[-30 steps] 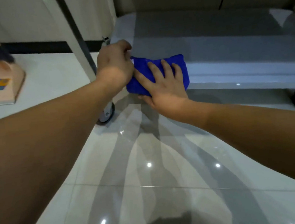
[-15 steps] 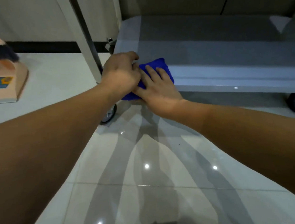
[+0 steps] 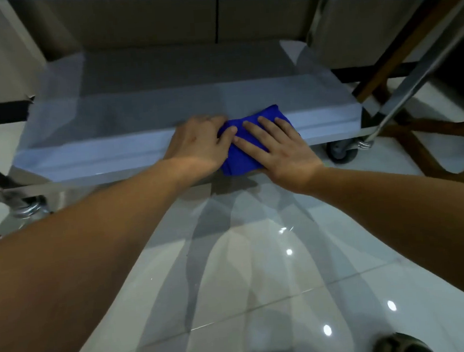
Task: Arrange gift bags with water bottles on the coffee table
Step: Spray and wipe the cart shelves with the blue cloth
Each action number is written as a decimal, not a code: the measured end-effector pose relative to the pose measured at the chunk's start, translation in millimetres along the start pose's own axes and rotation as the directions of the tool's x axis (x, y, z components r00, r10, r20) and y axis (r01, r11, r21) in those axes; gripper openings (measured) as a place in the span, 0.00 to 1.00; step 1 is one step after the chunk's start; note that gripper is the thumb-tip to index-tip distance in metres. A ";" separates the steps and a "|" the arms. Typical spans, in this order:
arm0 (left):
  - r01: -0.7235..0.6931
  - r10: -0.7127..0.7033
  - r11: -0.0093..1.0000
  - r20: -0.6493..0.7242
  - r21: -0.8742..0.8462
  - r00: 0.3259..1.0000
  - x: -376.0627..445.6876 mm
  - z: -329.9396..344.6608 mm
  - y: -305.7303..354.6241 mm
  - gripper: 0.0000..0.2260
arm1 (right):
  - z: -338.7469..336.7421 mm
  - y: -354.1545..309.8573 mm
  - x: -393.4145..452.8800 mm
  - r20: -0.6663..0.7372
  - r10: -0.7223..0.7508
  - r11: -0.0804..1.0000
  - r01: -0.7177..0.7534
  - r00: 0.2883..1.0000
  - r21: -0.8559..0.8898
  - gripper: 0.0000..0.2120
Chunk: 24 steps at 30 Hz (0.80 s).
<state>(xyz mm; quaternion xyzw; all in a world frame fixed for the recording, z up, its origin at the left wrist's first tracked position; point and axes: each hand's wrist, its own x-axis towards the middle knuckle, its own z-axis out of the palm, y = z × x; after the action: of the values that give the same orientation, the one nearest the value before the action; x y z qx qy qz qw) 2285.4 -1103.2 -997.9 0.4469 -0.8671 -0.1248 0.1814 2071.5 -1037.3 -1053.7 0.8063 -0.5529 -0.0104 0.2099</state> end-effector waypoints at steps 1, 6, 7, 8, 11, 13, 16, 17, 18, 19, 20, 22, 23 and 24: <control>-0.024 0.024 1.000 0.004 0.015 1.000 7.8 7.9 7.4 0.17 | 2.7 16.4 -11.8 0.015 0.021 1.000 -0.021 1.000 -0.002 0.43; -0.120 0.118 0.993 0.042 0.023 0.992 39.2 50.3 65.1 0.21 | 16.0 84.7 -65.7 0.020 0.222 0.973 -0.222 0.975 0.059 0.43; -0.124 0.123 0.992 0.058 0.023 0.991 44.3 56.7 78.5 0.22 | 18.0 94.3 -75.1 0.044 0.298 0.950 -0.300 0.954 0.082 0.43; -0.121 0.118 0.992 0.087 0.031 0.989 48.3 62.7 91.4 0.24 | 18.7 103.0 -83.5 0.078 0.373 0.920 -0.379 0.925 0.101 0.43; -0.091 0.057 0.987 0.244 0.130 0.968 57.2 73.1 124.0 0.26 | 12.5 119.8 -95.7 0.175 0.528 0.822 -0.552 0.831 0.142 0.41; -0.069 0.007 0.983 0.341 0.170 0.940 57.7 71.1 141.2 0.25 | -0.5 122.4 -94.8 0.258 0.553 0.779 -0.601 0.792 0.179 0.39; -0.074 0.022 0.991 0.402 0.115 0.915 47.5 53.2 152.5 0.25 | -31.6 116.5 -80.2 0.384 0.599 0.663 -0.704 0.703 0.254 0.32; -0.076 0.024 0.992 0.434 0.104 0.901 43.1 43.6 156.5 0.25 | -45.4 114.0 -78.2 0.403 0.622 0.619 -0.737 0.671 0.271 0.30; -0.068 0.014 0.993 0.461 0.101 0.888 38.7 32.3 160.8 0.25 | -60.5 111.4 -78.3 0.415 0.643 0.579 -0.764 0.643 0.286 0.28; -0.052 -0.003 0.994 0.487 0.100 0.874 34.8 19.0 166.1 0.25 | -76.7 109.1 -80.0 0.427 0.650 0.548 -0.777 0.629 0.310 0.27; -0.034 -0.020 0.995 0.513 0.096 0.858 31.5 4.0 173.0 0.25 | -94.9 107.9 -84.5 0.446 0.639 0.526 -0.779 0.626 0.340 0.27; 0.012 -0.063 0.995 0.562 0.094 0.825 28.3 -30.5 190.3 0.24 | -135.2 105.6 -95.9 0.484 0.601 0.494 -0.772 0.636 0.400 0.27; 0.039 -0.088 0.995 0.582 0.097 0.808 26.5 -47.4 199.4 0.24 | -155.6 104.8 -102.0 0.499 0.584 0.484 -0.768 0.640 0.418 0.27; 0.052 -0.099 0.994 0.603 0.095 0.791 25.9 -67.3 212.1 0.23 | -181.2 107.4 -109.0 0.521 0.571 0.474 -0.773 0.634 0.421 0.27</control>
<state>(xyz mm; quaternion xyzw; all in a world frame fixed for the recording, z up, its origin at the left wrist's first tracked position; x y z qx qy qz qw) 2145.4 -1007.3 -851.6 0.4237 -0.8649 -0.2368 -0.1277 1979.0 -912.6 -874.3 0.5267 -0.8239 0.1274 -0.1659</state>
